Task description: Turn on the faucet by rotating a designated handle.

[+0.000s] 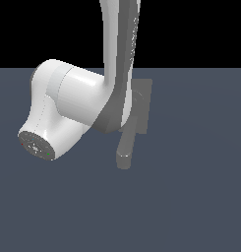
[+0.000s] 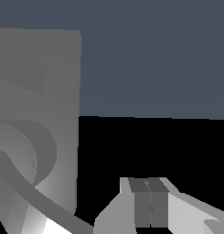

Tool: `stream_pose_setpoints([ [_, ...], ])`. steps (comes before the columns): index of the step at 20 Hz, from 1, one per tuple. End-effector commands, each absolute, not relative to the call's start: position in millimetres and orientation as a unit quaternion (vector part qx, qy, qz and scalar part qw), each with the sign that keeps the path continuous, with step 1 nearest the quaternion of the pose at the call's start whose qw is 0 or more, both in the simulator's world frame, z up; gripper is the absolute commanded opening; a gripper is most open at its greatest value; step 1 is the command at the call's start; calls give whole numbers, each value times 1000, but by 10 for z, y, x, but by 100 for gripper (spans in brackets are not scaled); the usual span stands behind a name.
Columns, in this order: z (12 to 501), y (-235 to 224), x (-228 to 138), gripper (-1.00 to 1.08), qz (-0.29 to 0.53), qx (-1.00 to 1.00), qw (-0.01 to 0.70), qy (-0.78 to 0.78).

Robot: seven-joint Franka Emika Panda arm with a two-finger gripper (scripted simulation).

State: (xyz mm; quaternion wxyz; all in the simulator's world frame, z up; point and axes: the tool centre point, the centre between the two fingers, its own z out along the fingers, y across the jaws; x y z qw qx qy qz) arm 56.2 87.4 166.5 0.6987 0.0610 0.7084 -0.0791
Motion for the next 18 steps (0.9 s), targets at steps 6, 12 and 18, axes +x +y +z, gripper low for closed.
stream_pose_setpoints([
  [6,1896,840,558,-100,-77,60,701,707],
  [12,2127,781,547,-100,-77,59,701,706],
  [18,2361,722,536,-100,-76,59,702,705],
])
